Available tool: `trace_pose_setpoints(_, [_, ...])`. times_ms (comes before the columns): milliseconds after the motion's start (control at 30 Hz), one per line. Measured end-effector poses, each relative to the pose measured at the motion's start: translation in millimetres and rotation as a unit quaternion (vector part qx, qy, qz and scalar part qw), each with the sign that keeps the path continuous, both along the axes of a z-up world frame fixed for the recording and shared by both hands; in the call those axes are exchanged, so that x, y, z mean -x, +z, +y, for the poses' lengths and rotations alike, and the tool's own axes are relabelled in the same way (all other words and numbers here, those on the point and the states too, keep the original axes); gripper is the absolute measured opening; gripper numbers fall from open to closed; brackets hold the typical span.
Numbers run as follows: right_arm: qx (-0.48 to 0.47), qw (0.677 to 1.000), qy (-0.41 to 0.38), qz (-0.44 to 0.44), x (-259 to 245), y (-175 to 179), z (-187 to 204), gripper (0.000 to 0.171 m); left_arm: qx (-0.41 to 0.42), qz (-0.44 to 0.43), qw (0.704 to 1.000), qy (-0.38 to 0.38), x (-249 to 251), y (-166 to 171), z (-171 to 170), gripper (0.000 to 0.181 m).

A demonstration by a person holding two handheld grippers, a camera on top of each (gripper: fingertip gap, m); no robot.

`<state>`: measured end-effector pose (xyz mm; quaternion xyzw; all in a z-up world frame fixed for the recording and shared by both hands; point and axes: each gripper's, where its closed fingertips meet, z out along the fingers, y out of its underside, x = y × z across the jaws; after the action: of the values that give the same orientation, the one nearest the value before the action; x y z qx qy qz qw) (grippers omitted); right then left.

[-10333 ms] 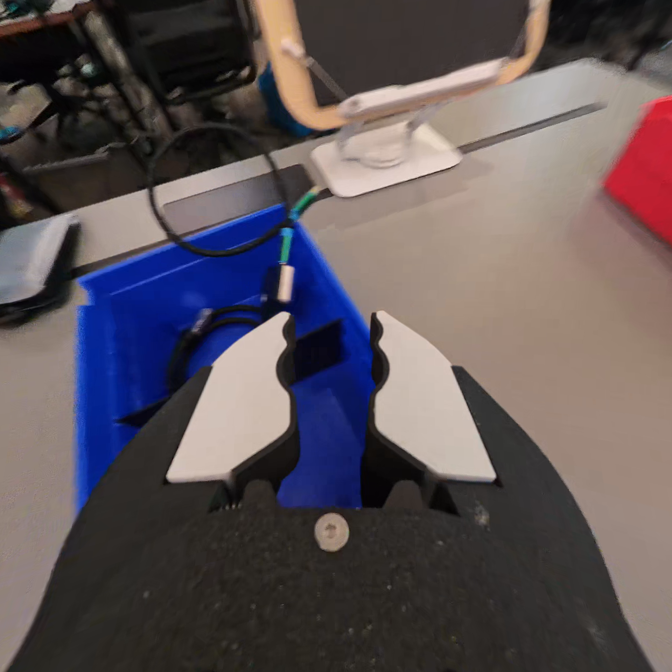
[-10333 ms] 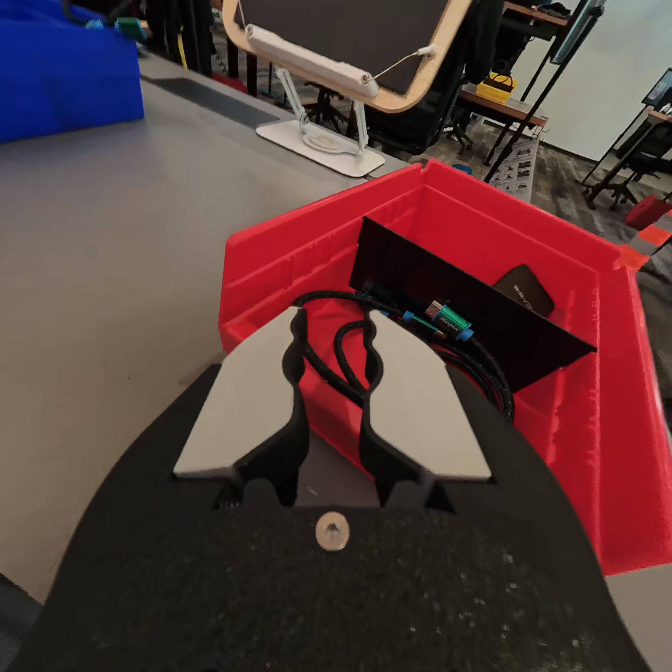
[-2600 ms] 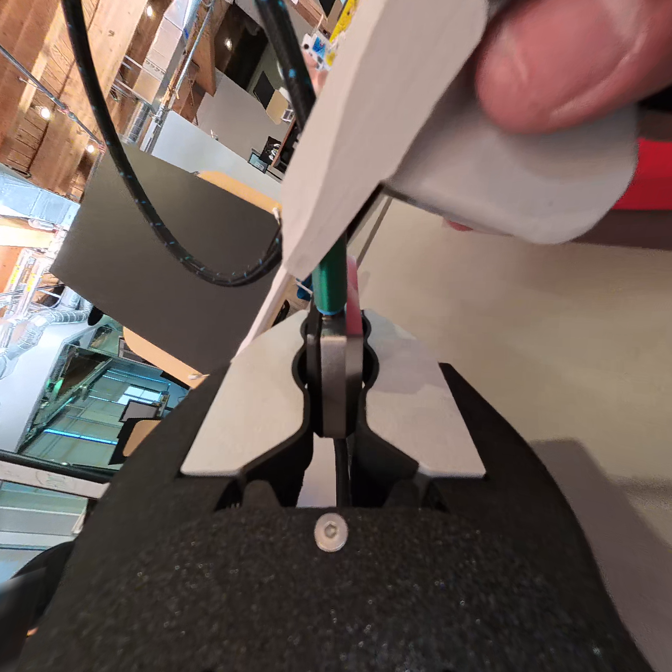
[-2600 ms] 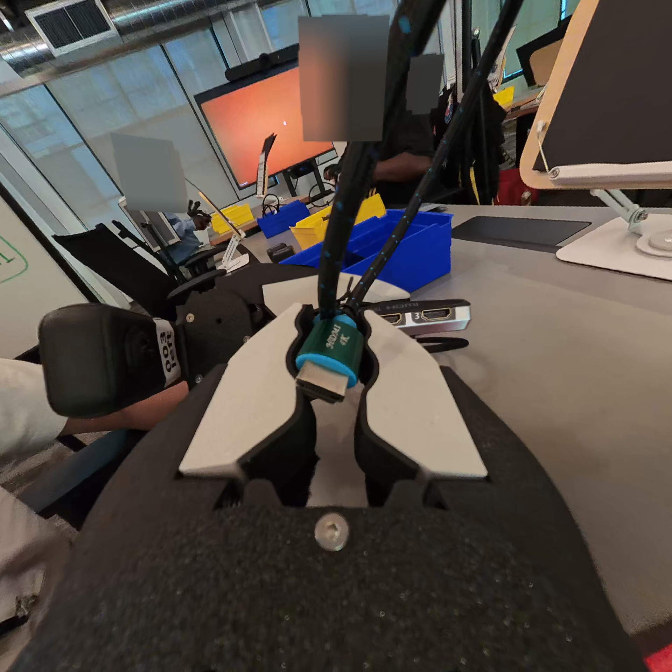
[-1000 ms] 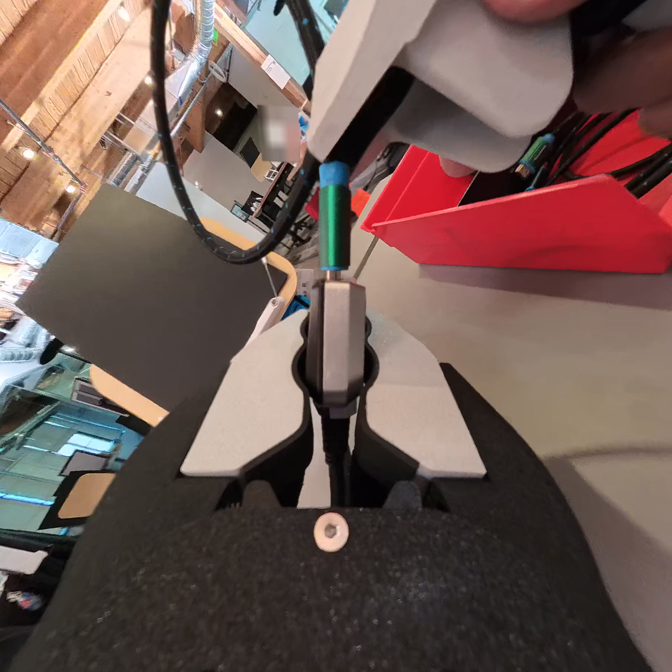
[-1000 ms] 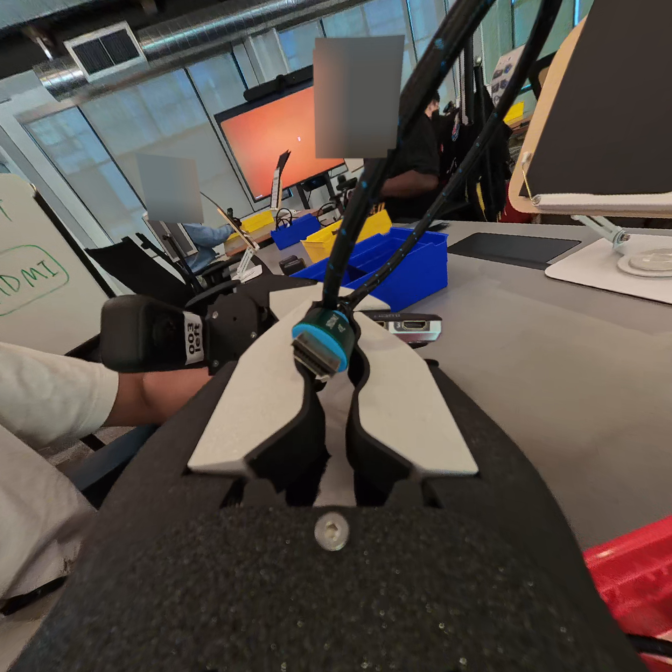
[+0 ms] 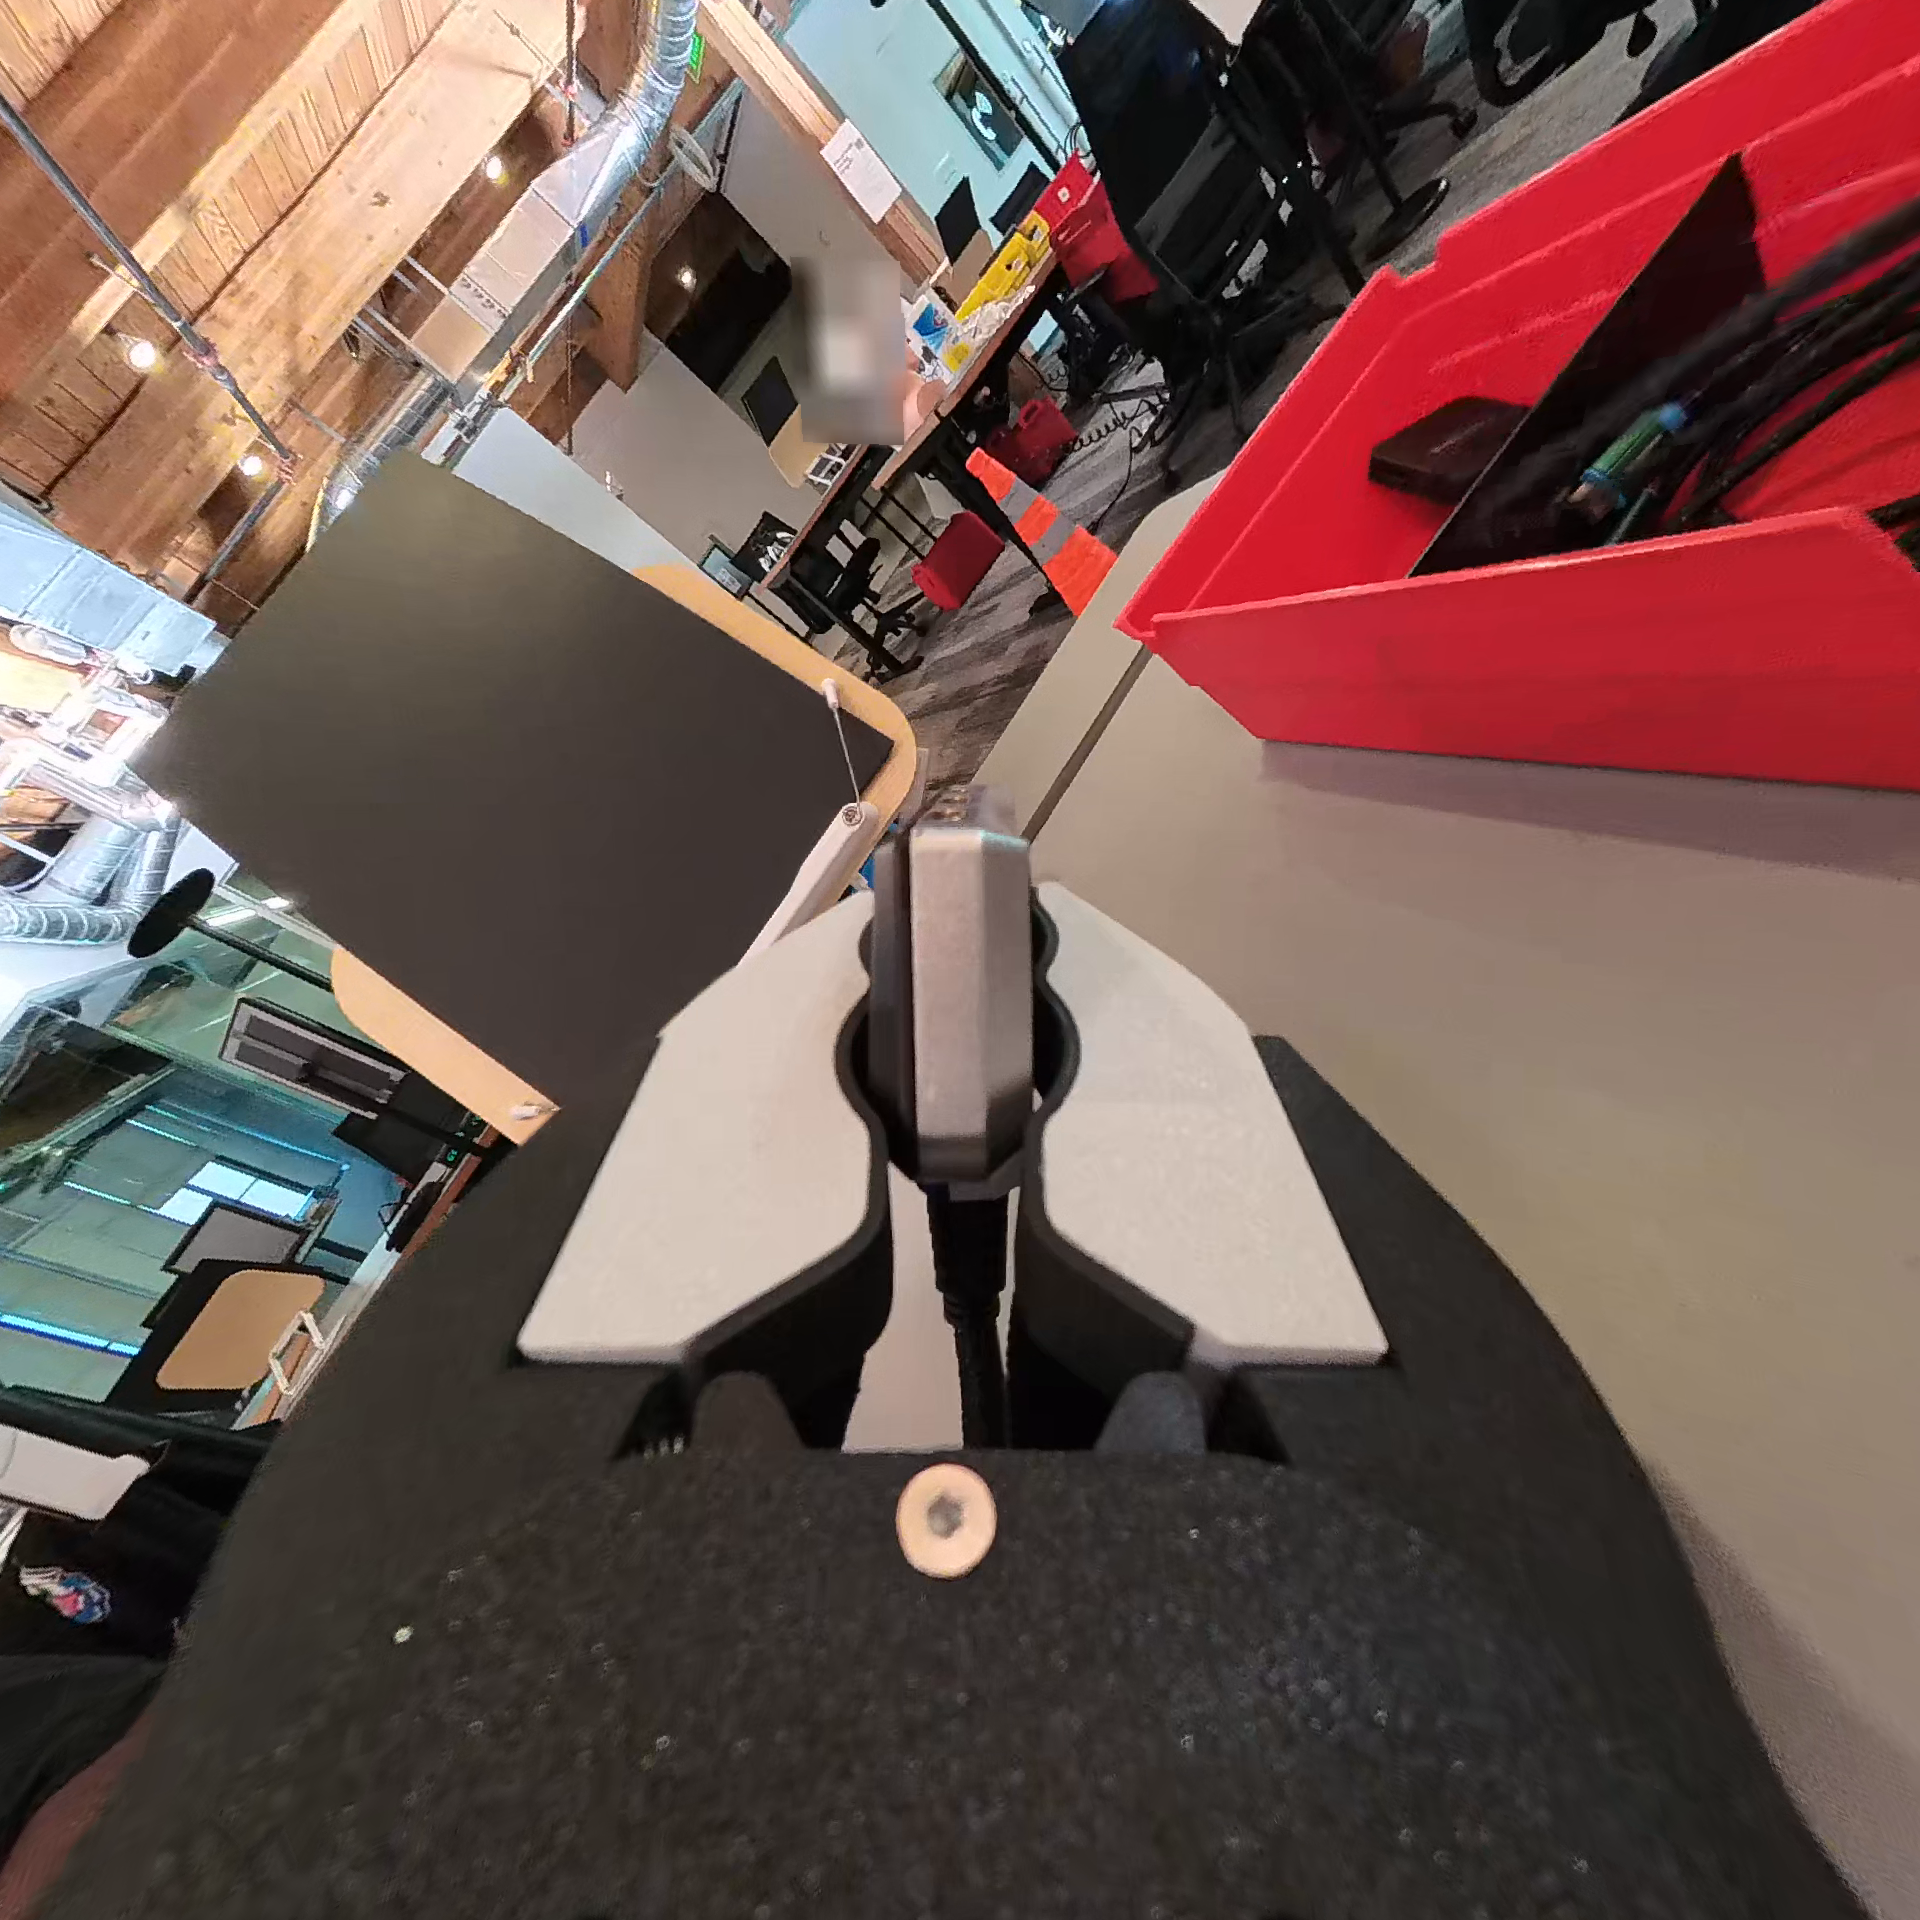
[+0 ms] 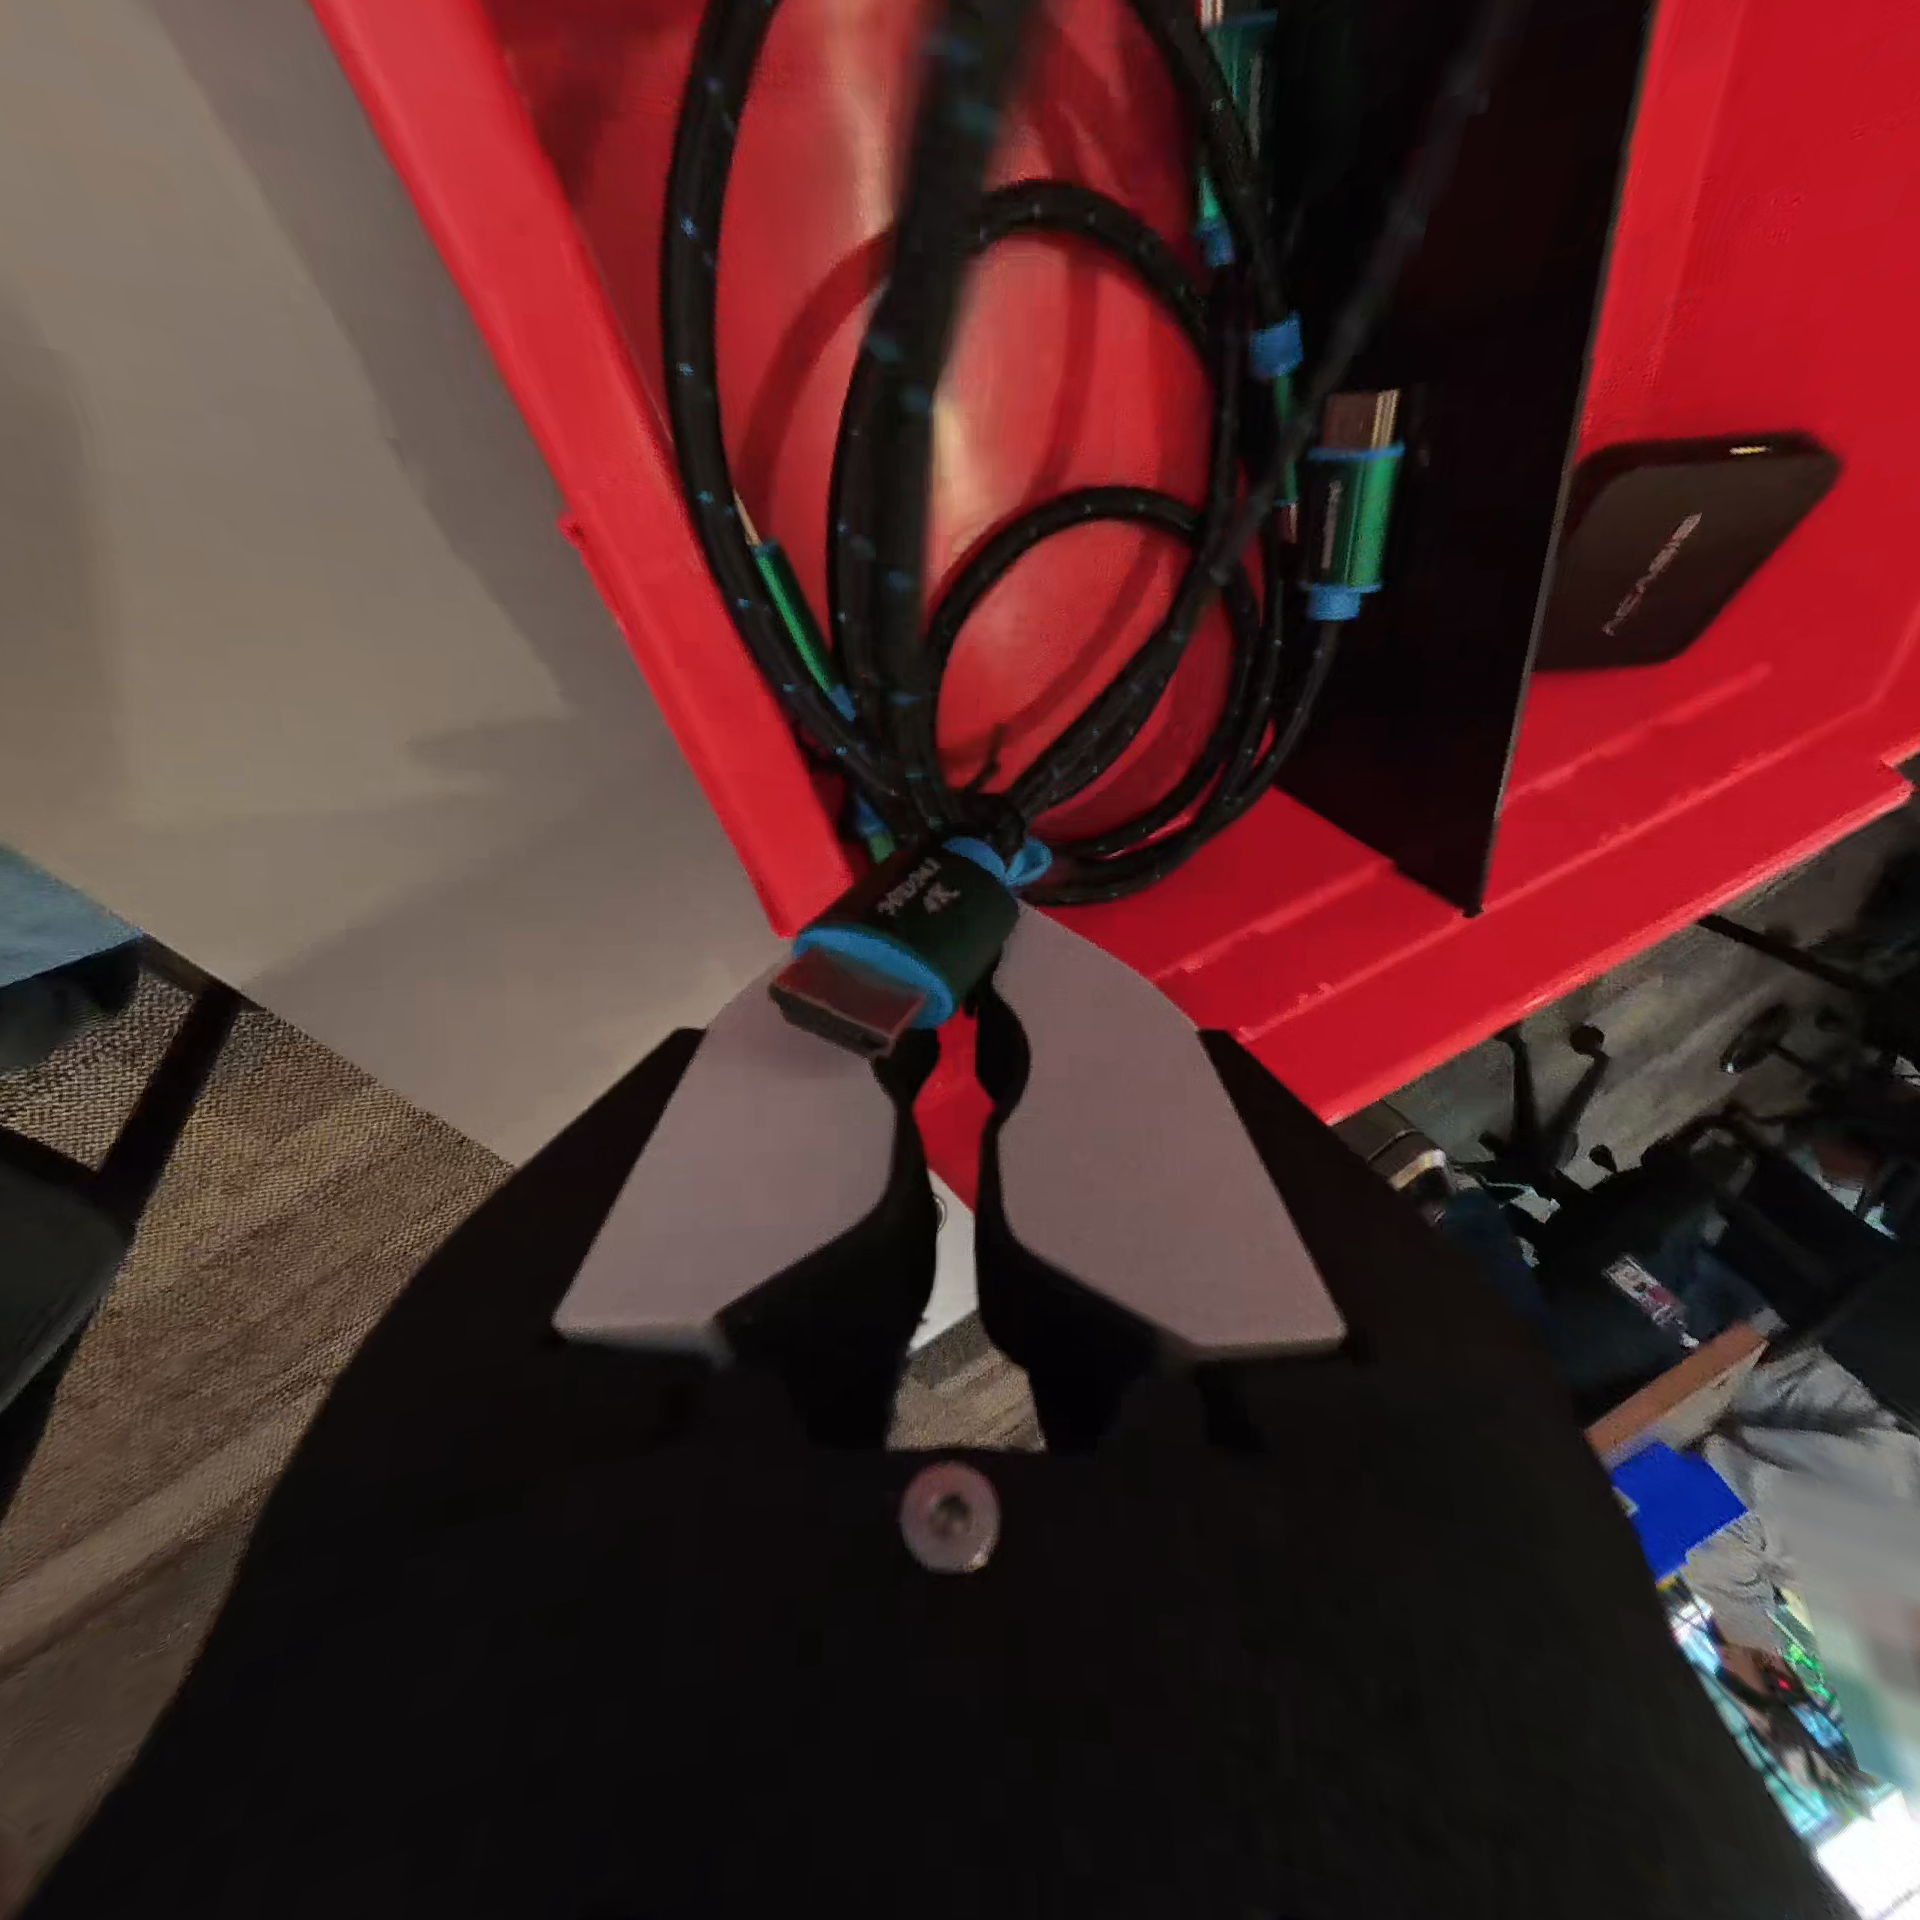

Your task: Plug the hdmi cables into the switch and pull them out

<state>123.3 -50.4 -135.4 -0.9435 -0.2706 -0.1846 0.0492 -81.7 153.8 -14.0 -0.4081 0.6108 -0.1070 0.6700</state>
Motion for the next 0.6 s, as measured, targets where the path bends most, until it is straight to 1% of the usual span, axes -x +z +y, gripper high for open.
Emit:
trace_pose_setpoints(33, [-0.002, 1.000, 0.000, -0.015, -6, -1, 0, 0.004, 0.003, 0.001, 1.000, -0.002, -1, 0, -1, 0.022])
trace_pose_setpoints(67, [-0.003, 0.999, -0.010, -0.048, -18, 0, 1, 0.013, 0.008, 0.002, 1.000, -0.004, -2, 0, -1, 0.022])
trace_pose_setpoints(133, [-0.002, 0.994, -0.050, -0.099, -44, 1, -3, 0.032, 0.015, 0.002, 1.000, -0.006, -3, 1, -2, 0.022])
trace_pose_setpoints(167, [-0.002, 0.990, -0.078, -0.117, -56, 3, -8, 0.034, 0.016, 0.003, 1.000, -0.007, -3, 1, -2, 0.022])
trace_pose_setpoints(200, [-0.003, 0.989, -0.099, -0.110, -62, 2, -12, 0.043, 0.016, 0.004, 1.000, -0.007, -3, 1, -2, 0.022])
trace_pose_setpoints(233, [-0.014, 0.989, -0.107, -0.102, -65, 1, -12, 0.046, 0.016, 0.006, 1.000, -0.005, -3, 0, -2, 0.022])
trace_pose_setpoints(267, [-0.033, 0.988, -0.110, -0.100, -67, 3, -10, 0.043, 0.016, 0.006, 1.000, -0.004, -3, 0, -1, 0.022])
trace_pose_setpoints(367, [-0.052, 0.990, -0.114, -0.071, -60, 13, -12, 0.043, 0.021, 0.011, 1.000, -0.005, -5, -3, -1, 0.022])
trace_pose_setpoints(433, [-0.083, 0.991, -0.104, 0.030, -29, 20, -7, 0.044, 0.023, 0.014, 1.000, -0.007, -5, -5, -2, 0.022])
trace_pose_setpoints(500, [-0.094, 0.984, -0.070, 0.134, 12, 24, -4, 0.046, 0.024, 0.018, 1.000, -0.008, -7, -7, -3, 0.022])
trace_pose_setpoints(533, [-0.085, 0.983, -0.054, 0.154, 25, 21, -4, 0.051, 0.024, 0.020, 0.999, -0.009, -8, -8, -3, 0.022])
trace_pose_setpoints(567, [-0.073, 0.986, -0.040, 0.141, 26, 16, -3, 0.050, 0.024, 0.022, 0.999, -0.011, -8, -9, -4, 0.022])
trace_pose_setpoints(600, [-0.060, 0.989, -0.028, 0.130, 26, 8, -1, 0.044, 0.023, 0.024, 0.999, -0.012, -9, -10, -6, 0.022])
